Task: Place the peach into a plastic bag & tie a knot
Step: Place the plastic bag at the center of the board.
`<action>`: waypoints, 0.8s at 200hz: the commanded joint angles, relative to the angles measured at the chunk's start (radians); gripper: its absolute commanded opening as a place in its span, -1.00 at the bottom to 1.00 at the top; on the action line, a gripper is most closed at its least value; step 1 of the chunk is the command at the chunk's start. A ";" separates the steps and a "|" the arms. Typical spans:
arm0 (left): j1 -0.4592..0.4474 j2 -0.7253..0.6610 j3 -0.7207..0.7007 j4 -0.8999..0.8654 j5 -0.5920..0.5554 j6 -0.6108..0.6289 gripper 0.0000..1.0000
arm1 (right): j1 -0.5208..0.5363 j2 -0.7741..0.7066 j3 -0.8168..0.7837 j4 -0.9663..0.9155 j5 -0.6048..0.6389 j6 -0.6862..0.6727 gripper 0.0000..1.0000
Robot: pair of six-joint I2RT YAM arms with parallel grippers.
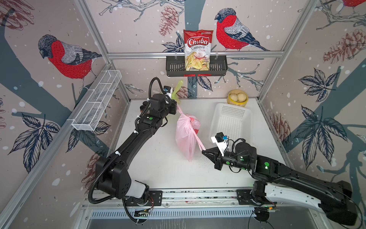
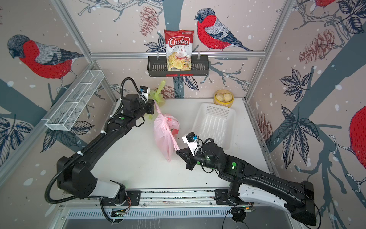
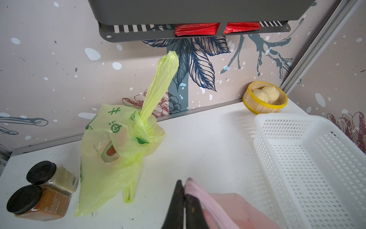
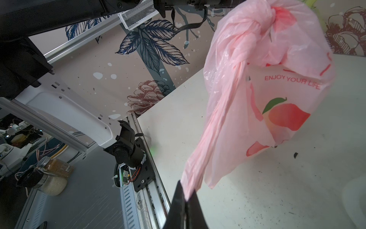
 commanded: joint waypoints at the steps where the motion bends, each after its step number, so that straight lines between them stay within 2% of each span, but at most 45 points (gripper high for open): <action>1: 0.009 0.003 0.017 0.079 -0.051 -0.010 -1.00 | -0.003 -0.004 -0.003 -0.031 -0.023 0.016 -1.00; 6: 0.009 0.005 0.022 0.071 -0.047 -0.013 -1.00 | -0.008 -0.003 -0.003 -0.035 -0.009 0.023 -0.99; 10: 0.009 0.007 0.027 0.061 -0.048 -0.016 -1.00 | -0.016 -0.003 -0.001 -0.042 0.004 0.028 -0.80; 12: 0.009 0.007 0.028 0.057 -0.048 -0.017 -0.92 | -0.018 -0.002 0.000 -0.046 0.010 0.031 -0.67; 21: 0.009 0.006 0.031 0.040 -0.061 -0.030 -0.28 | -0.040 -0.005 0.000 -0.060 0.021 0.036 0.06; 29: 0.009 0.001 0.023 0.035 -0.077 -0.038 0.28 | -0.064 -0.009 -0.001 -0.072 0.019 0.038 0.51; 30: 0.009 0.000 0.022 0.034 -0.079 -0.038 0.43 | -0.066 -0.010 -0.001 -0.074 0.019 0.037 0.56; 31: 0.009 -0.001 0.022 0.033 -0.082 -0.040 0.69 | -0.070 -0.012 -0.001 -0.075 0.019 0.038 0.62; 32: 0.008 -0.002 0.020 0.033 -0.082 -0.041 0.82 | -0.072 -0.013 -0.001 -0.077 0.019 0.037 0.67; 35: 0.009 -0.006 0.017 0.032 -0.089 -0.045 0.96 | -0.079 -0.017 -0.003 -0.082 0.022 0.039 0.82; 37: 0.009 -0.008 0.014 0.031 -0.095 -0.045 0.98 | -0.083 -0.019 -0.003 -0.085 0.022 0.039 0.94; 40: 0.009 -0.013 0.009 0.031 -0.102 -0.048 0.99 | -0.092 -0.023 -0.004 -0.089 0.025 0.038 0.99; 79: 0.021 -0.099 -0.065 0.048 -0.134 -0.078 0.98 | -0.214 -0.099 -0.002 -0.139 0.063 0.057 1.00; 116: 0.020 -0.305 -0.244 0.245 -0.179 -0.081 0.98 | -0.315 -0.162 0.023 -0.157 0.346 0.153 0.99; 139: 0.020 -0.407 -0.328 0.329 -0.184 -0.059 0.98 | -0.336 -0.219 0.033 -0.112 0.380 0.090 1.00; 160: 0.020 -0.483 -0.372 0.343 -0.177 0.080 0.99 | -0.337 -0.319 -0.047 0.014 0.510 0.027 0.99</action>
